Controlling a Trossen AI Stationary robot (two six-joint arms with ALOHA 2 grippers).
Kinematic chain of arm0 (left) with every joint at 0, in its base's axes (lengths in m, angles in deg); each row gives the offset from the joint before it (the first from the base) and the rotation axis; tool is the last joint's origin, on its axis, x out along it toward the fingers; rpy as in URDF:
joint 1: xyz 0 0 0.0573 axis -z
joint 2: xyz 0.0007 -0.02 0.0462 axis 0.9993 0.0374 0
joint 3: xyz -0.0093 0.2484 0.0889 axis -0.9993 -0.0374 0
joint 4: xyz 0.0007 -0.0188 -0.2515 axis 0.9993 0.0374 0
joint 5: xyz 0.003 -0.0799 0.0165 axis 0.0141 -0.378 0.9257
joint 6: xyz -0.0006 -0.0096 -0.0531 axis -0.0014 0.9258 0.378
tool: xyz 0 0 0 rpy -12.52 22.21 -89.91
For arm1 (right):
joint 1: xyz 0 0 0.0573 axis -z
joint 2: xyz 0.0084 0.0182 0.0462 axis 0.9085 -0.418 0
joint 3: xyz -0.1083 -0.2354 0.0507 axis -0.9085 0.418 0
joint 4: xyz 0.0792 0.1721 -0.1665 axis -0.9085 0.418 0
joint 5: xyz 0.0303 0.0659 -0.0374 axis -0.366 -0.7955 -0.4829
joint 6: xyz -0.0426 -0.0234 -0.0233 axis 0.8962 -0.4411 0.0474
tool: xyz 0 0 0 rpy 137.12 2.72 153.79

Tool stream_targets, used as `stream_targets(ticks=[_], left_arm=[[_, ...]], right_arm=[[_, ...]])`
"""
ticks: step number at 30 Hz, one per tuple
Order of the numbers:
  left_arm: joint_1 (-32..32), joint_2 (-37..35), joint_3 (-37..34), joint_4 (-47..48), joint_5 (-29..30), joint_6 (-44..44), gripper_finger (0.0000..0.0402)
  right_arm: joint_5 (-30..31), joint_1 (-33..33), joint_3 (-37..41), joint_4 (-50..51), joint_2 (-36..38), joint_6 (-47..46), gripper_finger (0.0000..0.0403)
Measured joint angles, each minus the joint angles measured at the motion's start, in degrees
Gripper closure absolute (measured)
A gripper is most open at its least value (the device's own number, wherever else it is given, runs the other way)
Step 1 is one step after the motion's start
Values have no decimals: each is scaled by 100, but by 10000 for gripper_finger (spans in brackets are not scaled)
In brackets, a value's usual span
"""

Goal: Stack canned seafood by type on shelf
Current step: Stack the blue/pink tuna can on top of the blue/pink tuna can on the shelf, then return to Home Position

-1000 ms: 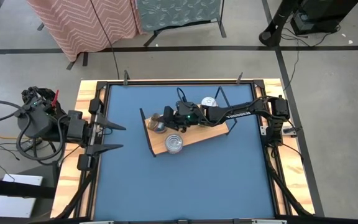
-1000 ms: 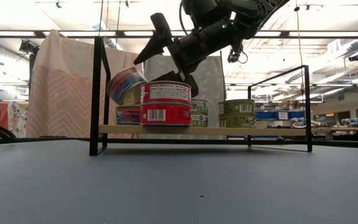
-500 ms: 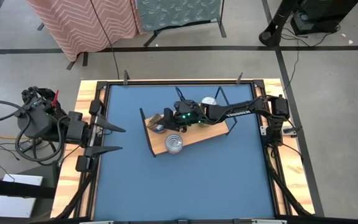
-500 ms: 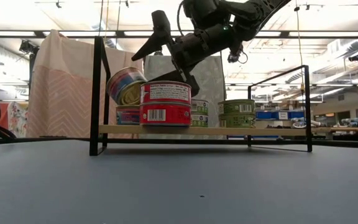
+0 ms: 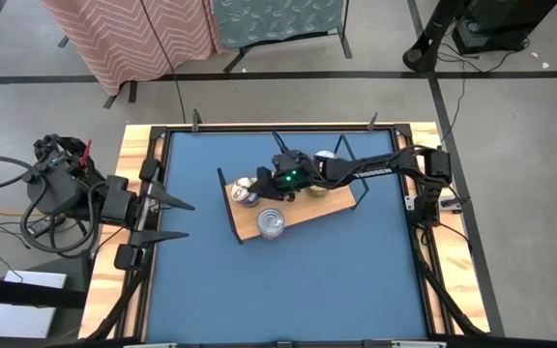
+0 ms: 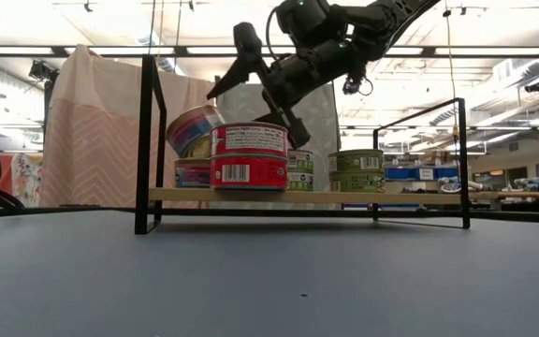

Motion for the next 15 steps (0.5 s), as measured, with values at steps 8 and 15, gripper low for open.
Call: stream_targets(ticks=[8,15], left_arm=[[-2,0,0,69,-46,-8,184],[-2,0,0,73,-48,-13,184]], right_arm=[[253,117,0,325,213,341,108],[218,112,0,388,206,355,108]])
